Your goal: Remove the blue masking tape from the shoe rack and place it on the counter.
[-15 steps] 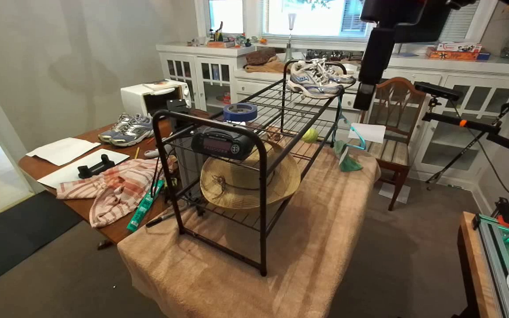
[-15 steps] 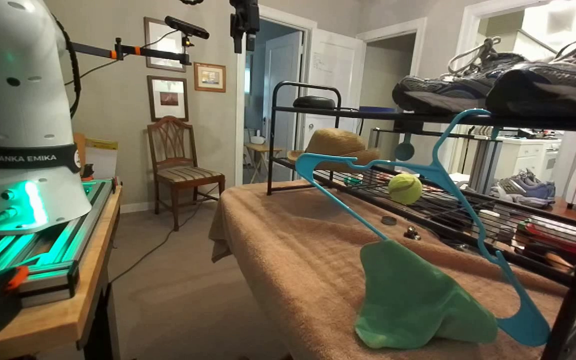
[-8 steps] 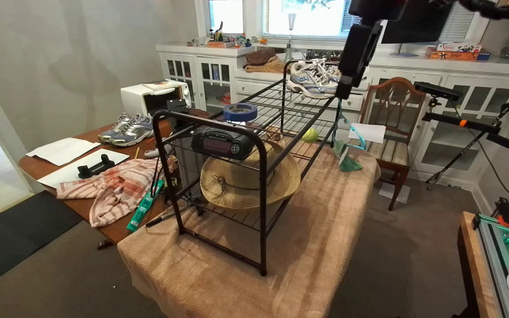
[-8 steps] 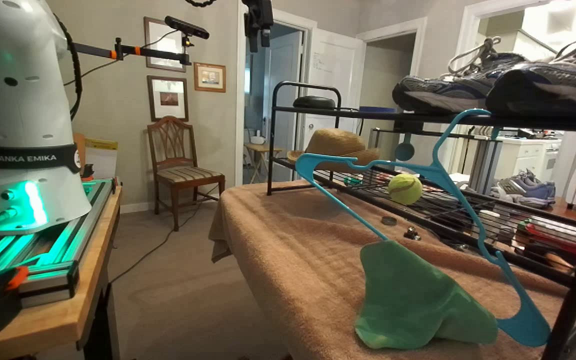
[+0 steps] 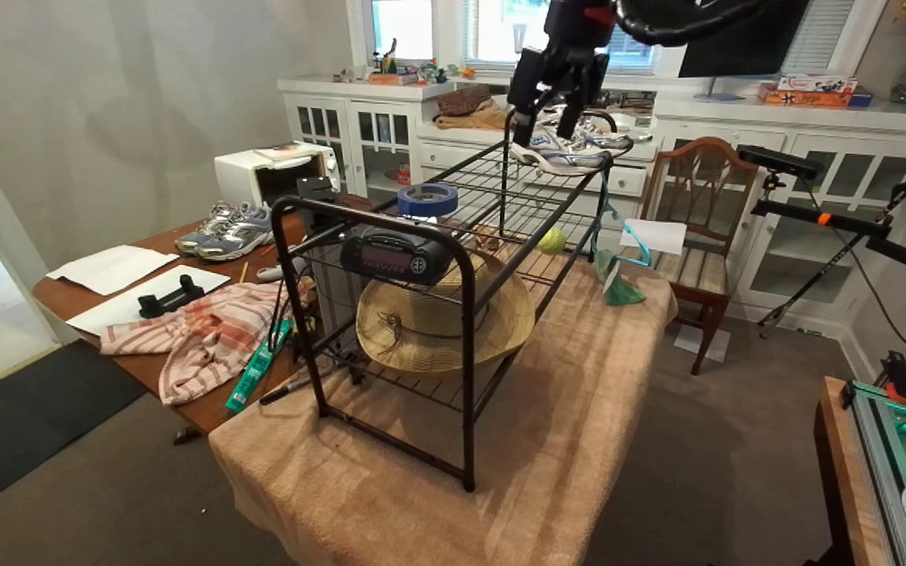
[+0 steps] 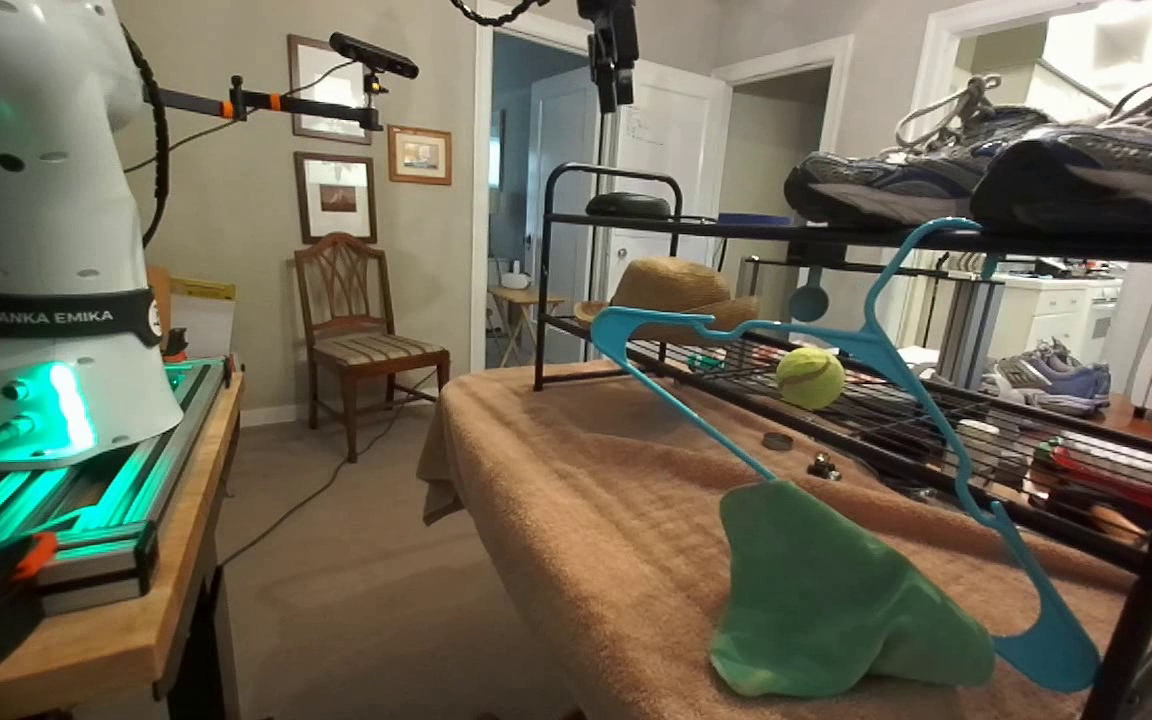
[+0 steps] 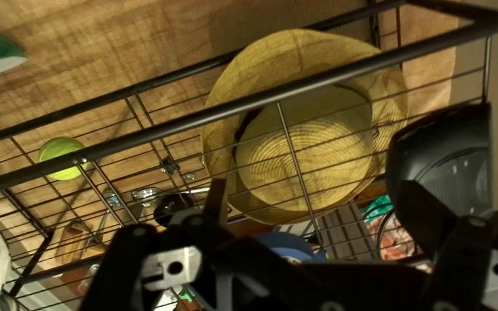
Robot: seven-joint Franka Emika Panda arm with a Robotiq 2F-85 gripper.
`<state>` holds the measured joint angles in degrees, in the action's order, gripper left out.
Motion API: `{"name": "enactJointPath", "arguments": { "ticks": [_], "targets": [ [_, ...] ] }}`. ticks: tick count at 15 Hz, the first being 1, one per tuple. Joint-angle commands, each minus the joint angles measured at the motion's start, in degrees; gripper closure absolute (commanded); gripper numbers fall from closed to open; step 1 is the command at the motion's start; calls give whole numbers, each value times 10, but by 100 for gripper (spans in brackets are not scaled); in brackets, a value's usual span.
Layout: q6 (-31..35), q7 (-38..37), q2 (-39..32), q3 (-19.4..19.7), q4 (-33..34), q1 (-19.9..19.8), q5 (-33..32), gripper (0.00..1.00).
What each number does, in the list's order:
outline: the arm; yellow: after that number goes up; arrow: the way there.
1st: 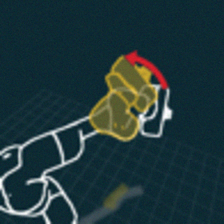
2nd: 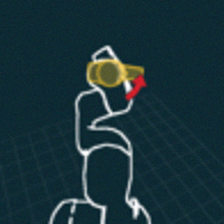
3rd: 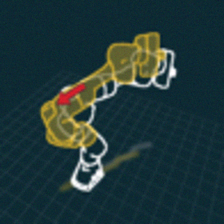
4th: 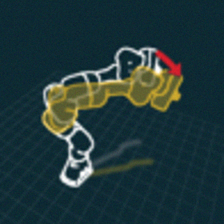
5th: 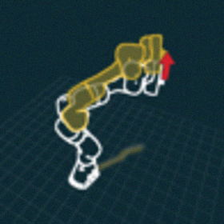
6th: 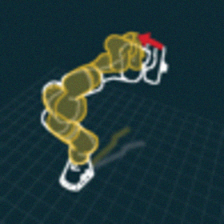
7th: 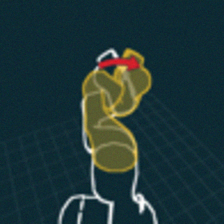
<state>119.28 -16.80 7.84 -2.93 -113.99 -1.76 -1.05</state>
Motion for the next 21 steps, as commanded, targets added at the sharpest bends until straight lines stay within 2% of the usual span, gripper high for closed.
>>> {"name": "enactJointPath", "arguments": {
  "ticks": [1, 3, 5, 6, 13, 21],
  "targets": [
    [24, -76, -74, 14, 74, -5, 13, 0],
    [24, -125, -104, 21, 106, -4, 16, 0],
    [-7, -139, -124, 26, 136, 1, 34, 0],
    [18, -116, -96, 28, 98, 1, 14, 0],
    [13, -131, -119, 30, 124, 4, 26, 0],
    [1, -188, -230, 48, 220, 12, -5, 0]
  ]
}}
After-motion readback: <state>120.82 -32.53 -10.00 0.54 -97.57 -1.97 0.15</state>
